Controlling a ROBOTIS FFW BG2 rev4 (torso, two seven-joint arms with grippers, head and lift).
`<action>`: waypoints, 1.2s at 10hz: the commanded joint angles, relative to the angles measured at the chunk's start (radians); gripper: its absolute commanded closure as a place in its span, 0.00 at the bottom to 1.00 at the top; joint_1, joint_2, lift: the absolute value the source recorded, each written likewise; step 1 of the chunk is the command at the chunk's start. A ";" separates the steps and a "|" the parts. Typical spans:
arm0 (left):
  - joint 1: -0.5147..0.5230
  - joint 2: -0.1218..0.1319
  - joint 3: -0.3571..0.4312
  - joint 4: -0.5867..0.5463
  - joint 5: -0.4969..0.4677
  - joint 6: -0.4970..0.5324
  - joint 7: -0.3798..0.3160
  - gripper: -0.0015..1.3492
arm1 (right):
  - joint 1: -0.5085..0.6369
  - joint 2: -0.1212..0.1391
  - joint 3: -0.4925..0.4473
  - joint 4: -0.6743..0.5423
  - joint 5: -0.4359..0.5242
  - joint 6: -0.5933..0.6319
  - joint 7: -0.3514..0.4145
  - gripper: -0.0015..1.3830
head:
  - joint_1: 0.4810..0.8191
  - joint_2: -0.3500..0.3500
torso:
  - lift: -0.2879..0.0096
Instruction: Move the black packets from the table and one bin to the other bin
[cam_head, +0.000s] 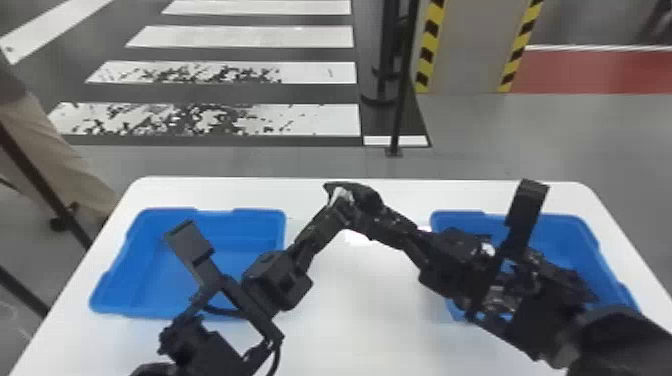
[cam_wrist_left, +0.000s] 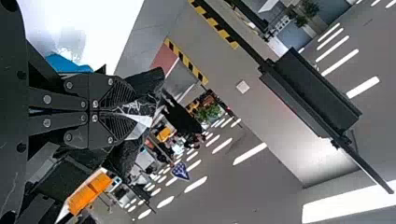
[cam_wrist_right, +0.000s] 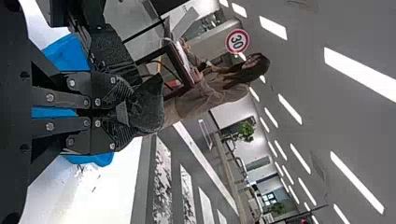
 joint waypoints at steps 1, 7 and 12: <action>0.002 0.001 -0.006 0.001 0.027 -0.021 -0.001 0.78 | -0.003 0.001 -0.012 -0.007 0.009 -0.007 -0.006 0.80 | 0.63 0.52 | 0.60; 0.022 -0.004 0.015 0.020 0.007 -0.077 -0.004 0.09 | 0.015 0.015 -0.166 -0.026 0.069 -0.064 -0.017 0.81 | 0.63 0.44 | 0.60; 0.135 -0.044 0.221 0.025 -0.234 -0.180 0.005 0.09 | 0.211 0.054 -0.519 -0.075 0.330 0.049 -0.019 0.81 | 0.63 0.40 | 0.60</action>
